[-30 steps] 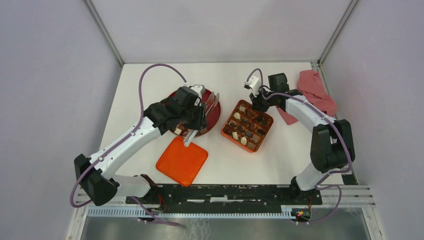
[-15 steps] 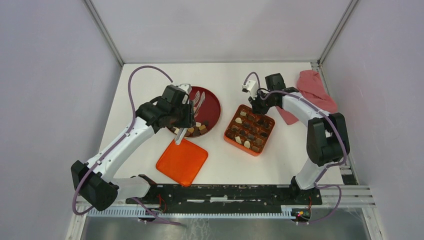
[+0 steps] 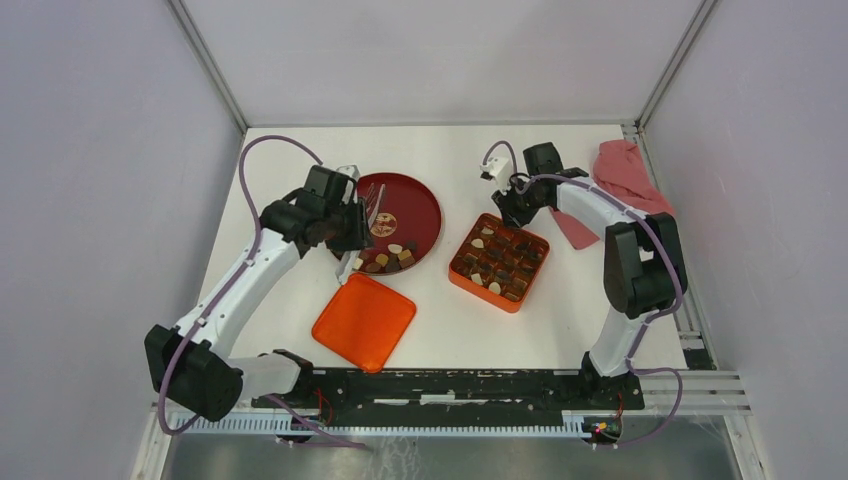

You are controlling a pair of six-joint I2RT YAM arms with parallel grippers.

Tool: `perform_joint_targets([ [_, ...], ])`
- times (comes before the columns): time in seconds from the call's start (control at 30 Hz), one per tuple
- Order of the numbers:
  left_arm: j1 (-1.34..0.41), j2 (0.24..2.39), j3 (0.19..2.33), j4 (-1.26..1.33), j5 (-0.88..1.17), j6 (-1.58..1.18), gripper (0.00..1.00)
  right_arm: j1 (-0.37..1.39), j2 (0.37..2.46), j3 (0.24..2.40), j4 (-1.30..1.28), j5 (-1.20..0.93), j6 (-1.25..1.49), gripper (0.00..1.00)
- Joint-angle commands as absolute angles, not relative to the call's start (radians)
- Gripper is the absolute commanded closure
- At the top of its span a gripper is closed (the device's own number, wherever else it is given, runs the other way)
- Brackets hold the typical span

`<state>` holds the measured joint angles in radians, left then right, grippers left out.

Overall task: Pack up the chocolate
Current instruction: Pick up the fake chocolate from the plate.

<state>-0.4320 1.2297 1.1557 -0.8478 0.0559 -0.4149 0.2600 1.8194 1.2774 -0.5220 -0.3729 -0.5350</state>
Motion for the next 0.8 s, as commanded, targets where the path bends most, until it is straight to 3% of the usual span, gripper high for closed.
perform_joint_targets([
  [0.0, -0.377, 1.284, 1.208, -0.918, 0.077, -0.358, 0.58, 0.265, 1.802, 1.342, -0.521, -0.379, -0.515, 0.65],
  [0.23, -0.283, 1.359, 1.267, -1.046, 0.003, -0.259, 0.58, 0.248, 1.742, 1.362, -0.546, -0.421, -0.534, 0.47],
  [0.77, -0.165, 1.581, 1.437, -1.154, -0.042, -0.029, 0.56, 0.239, 1.689, 1.292, -0.529, -0.537, -0.539, 0.43],
])
